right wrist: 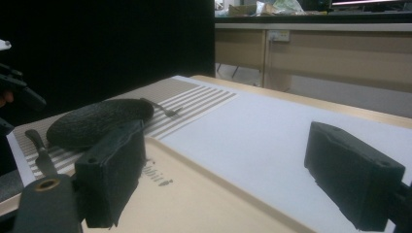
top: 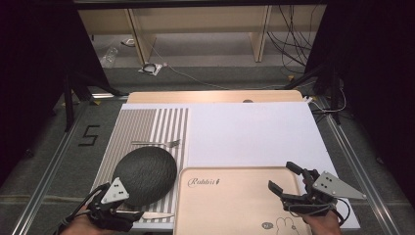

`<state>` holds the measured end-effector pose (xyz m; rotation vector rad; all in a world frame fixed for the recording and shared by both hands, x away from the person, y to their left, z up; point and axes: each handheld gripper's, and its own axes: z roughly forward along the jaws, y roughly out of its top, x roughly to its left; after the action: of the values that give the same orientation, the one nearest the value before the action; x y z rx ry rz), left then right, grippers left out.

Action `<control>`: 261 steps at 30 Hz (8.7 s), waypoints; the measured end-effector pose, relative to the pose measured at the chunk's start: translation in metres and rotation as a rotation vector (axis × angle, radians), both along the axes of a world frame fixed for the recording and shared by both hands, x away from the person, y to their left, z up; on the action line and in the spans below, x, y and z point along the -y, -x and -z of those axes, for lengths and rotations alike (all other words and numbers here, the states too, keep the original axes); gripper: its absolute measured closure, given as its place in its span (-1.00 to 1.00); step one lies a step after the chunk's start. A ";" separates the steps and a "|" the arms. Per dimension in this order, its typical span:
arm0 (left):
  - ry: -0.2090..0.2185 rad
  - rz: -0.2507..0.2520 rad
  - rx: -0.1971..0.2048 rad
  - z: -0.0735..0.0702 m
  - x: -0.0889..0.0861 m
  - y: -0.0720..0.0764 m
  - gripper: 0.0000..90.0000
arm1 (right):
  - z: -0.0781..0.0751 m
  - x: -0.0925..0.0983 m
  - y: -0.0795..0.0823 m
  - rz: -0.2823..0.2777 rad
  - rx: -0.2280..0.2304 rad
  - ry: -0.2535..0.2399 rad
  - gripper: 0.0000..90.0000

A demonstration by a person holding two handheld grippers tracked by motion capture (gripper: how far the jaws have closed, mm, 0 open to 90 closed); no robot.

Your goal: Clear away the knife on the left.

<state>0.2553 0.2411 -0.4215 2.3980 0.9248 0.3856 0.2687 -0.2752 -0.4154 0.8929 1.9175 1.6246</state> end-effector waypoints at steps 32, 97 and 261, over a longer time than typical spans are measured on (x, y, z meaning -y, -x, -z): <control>-0.159 -0.051 -0.143 0.026 -0.030 -0.007 -0.36 | 0.001 -0.001 -0.001 -0.005 -0.007 -0.002 -0.65; -0.395 0.203 -0.310 0.039 0.001 -0.036 0.58 | 0.002 -0.001 -0.001 -0.017 -0.026 0.002 -0.64; 0.067 0.280 -0.194 0.026 0.186 -0.011 0.24 | 0.000 0.002 -0.001 -0.019 -0.023 -0.013 -0.63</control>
<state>0.2663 0.0548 -0.4472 2.4879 0.6550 0.0166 0.2698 -0.2771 -0.4153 0.9052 1.9386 1.6469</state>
